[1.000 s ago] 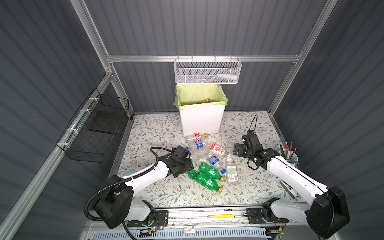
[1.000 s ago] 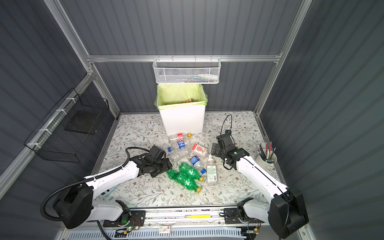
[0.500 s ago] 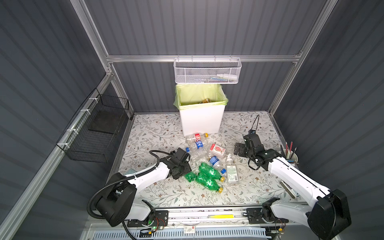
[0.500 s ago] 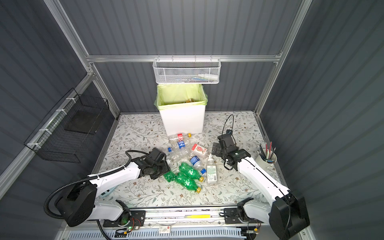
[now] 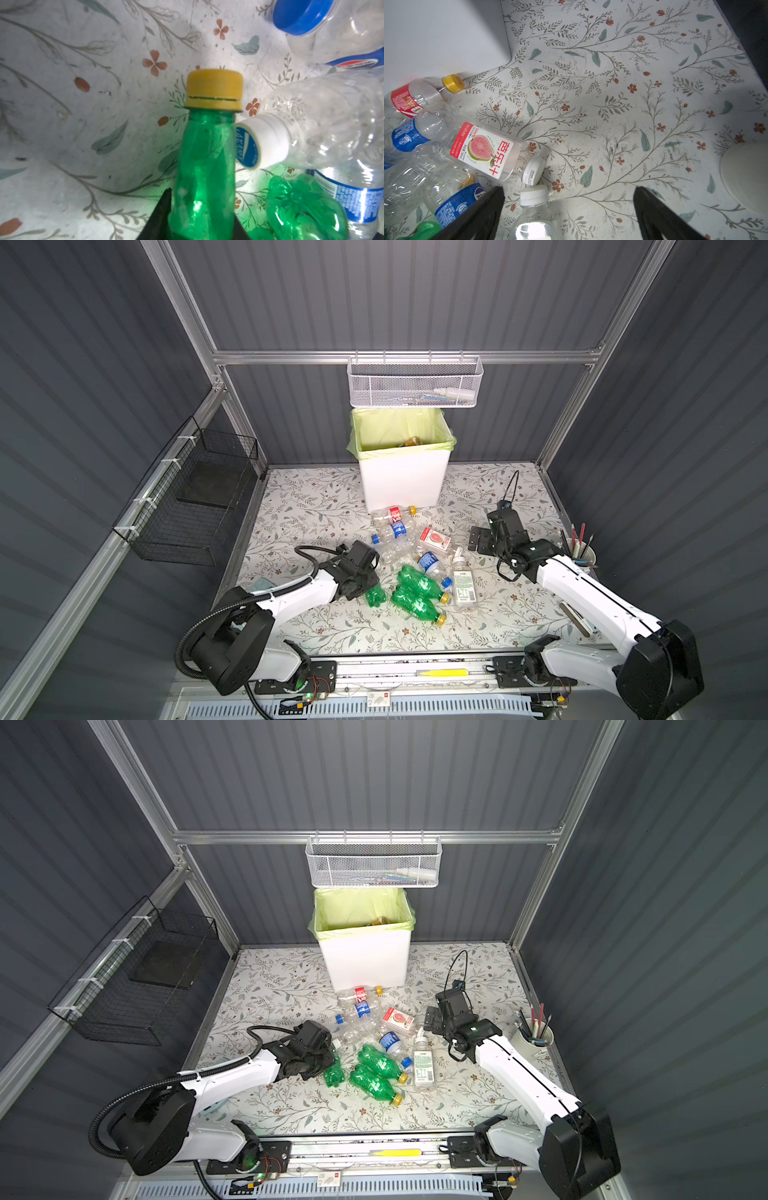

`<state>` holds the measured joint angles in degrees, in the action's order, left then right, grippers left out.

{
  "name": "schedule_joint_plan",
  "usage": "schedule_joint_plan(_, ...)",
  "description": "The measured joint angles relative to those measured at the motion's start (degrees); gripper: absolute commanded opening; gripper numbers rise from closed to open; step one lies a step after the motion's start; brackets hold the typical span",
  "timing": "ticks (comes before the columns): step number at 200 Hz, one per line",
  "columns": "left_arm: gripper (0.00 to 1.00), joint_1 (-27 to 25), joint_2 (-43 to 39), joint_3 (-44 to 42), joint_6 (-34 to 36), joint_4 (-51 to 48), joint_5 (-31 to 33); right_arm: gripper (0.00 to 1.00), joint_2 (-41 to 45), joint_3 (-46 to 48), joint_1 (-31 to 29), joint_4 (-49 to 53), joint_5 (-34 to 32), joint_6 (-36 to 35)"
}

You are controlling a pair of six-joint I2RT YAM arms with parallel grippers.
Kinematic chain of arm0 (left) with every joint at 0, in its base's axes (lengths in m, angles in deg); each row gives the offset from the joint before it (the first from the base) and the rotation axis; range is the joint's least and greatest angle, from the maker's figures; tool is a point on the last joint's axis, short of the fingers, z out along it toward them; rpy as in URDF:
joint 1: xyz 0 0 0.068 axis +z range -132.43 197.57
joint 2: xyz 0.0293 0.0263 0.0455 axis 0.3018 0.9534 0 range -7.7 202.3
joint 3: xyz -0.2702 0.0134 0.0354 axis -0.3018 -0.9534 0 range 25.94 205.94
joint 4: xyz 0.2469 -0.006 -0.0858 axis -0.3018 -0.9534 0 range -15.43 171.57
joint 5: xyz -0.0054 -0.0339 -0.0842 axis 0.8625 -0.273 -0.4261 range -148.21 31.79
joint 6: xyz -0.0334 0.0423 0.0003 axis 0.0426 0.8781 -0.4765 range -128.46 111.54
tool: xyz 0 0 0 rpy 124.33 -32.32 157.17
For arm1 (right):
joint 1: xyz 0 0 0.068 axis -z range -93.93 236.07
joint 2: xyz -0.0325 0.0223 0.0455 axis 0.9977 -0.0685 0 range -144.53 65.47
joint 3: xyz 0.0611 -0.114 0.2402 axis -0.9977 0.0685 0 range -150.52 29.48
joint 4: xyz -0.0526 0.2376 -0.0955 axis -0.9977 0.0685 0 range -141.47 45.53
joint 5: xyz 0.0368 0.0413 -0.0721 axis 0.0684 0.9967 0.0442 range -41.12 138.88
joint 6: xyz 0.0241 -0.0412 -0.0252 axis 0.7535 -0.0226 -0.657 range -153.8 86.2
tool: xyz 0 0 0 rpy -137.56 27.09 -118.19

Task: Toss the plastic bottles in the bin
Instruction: 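Close the left gripper on the yellow-capped green bottle, then lift the green bottle with the left gripper and open it over the bin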

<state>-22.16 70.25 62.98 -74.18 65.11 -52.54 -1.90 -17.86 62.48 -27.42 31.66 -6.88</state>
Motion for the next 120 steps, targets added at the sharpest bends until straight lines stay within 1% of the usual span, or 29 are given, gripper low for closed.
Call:
schedule_joint_plan(40,0.27,0.0,-6.9,0.1,-0.3,-2.0,4.0,0.99,-0.1,0.0,0.0,0.0,0.0,-0.1)
schedule_joint_plan(54,0.28,0.0,-9.2,2.3,1.4,-4.9,6.6,0.99,-0.1,0.0,0.0,0.0,0.0,-0.4)
schedule_joint_plan(64,0.28,0.0,-10.4,5.5,4.0,-7.1,9.1,0.99,-0.1,0.0,0.0,-0.1,0.0,-1.0)
schedule_joint_plan(80,0.30,0.1,-11.1,14.1,10.3,-9.9,14.0,0.99,-0.1,-0.2,0.2,-0.2,-0.2,-2.4)
schedule_joint_plan(98,0.30,1.3,-10.4,27.5,21.0,-10.1,18.1,0.99,0.2,-0.7,0.9,-0.5,-0.6,-4.4)
schedule_joint_plan(120,0.31,4.5,-7.2,45.2,34.1,-4.9,20.1,0.99,2.6,-0.7,2.3,-1.7,-0.9,-6.1)
